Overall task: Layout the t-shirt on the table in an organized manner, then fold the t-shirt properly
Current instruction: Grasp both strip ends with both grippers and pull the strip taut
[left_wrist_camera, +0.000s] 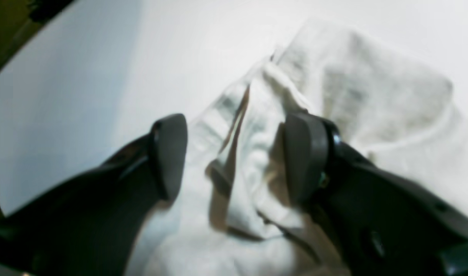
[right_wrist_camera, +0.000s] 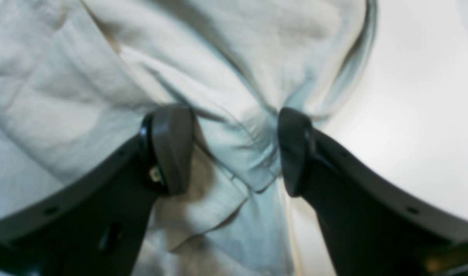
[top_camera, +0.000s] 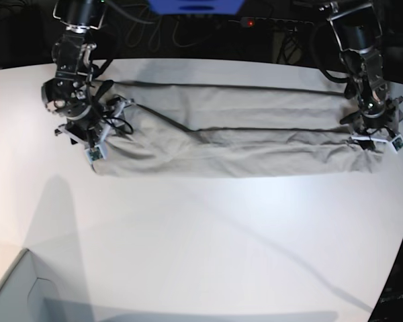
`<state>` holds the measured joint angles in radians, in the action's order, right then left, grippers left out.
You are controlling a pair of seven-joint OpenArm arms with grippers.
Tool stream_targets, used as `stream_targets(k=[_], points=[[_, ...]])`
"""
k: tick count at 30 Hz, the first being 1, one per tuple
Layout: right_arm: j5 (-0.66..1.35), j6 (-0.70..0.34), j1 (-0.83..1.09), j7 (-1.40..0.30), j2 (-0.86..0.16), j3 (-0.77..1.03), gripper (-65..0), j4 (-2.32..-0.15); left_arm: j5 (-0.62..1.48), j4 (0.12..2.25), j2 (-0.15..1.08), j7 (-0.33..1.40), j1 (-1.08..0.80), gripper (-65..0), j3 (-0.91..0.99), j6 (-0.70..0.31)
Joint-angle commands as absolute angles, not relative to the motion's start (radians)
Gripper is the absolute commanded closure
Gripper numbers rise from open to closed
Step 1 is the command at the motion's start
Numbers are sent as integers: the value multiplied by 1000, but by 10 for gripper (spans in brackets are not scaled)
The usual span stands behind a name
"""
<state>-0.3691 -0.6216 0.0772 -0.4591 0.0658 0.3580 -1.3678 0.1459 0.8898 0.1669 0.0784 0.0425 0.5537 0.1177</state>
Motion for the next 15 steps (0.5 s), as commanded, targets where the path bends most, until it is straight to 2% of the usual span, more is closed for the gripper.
stream_targets(k=[1, 8, 15], points=[[-467, -599, 84, -561, 47, 366, -359, -1356, 142, 880, 171, 162, 33, -390, 549, 101], [-467, -598, 61, -561, 18, 418, -359, -1356, 150, 889, 203, 166, 16, -393, 550, 101], [-467, -598, 54, -561, -2, 423, -359, -1356, 150, 891, 205, 248, 19, -392, 550, 101]])
